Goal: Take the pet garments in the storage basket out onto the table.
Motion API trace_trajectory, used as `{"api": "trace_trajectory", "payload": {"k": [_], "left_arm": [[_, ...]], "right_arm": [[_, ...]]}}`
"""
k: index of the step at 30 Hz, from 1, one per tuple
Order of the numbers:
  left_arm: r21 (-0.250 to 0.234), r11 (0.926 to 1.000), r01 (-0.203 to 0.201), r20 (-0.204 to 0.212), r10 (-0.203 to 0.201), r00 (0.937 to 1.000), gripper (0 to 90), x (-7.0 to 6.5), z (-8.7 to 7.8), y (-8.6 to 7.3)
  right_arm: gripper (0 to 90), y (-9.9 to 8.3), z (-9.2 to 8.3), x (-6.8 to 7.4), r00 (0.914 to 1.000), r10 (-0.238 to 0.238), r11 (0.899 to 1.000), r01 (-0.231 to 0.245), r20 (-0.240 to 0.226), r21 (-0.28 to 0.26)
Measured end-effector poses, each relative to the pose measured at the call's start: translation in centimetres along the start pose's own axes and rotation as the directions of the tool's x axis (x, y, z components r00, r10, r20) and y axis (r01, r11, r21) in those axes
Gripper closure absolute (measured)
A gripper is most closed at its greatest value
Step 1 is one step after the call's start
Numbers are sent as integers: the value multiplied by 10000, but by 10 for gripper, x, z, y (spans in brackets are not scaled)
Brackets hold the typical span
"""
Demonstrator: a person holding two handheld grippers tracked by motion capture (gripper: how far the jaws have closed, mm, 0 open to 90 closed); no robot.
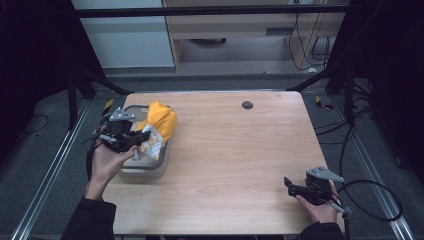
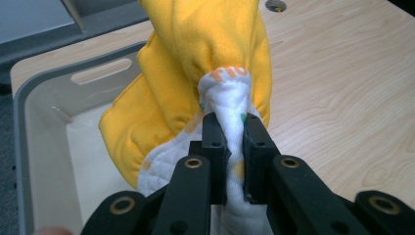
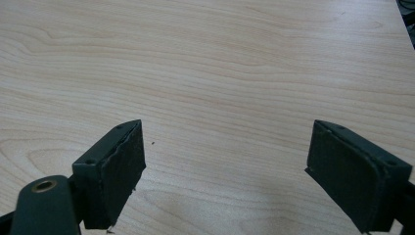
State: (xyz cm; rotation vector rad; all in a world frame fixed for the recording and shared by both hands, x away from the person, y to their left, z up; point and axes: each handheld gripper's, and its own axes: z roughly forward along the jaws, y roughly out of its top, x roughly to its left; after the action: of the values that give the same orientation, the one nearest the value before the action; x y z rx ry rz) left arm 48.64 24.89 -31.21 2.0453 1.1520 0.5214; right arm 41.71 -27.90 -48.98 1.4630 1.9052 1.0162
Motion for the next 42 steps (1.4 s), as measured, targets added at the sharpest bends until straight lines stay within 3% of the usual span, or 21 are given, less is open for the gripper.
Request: {"api": "trace_trajectory", "payload": {"k": [14,25,42], "left_arm": [[-203,9976,-659,553,670,9962,827,-27,-6,11],[-144,9916,-1282,1006,1290,9865,827,-51,-2,18],[330,9796,-1984,1673,1903,9674,827,-85,36,21]], "right_arm": [[141,0,0,0,10000,-40,10000,40,-4,-31],[142,0,0,0,10000,-71,10000,71,-2,-65],[142,0,-1,0,10000,-88,9999,88,-22,-106]]}}
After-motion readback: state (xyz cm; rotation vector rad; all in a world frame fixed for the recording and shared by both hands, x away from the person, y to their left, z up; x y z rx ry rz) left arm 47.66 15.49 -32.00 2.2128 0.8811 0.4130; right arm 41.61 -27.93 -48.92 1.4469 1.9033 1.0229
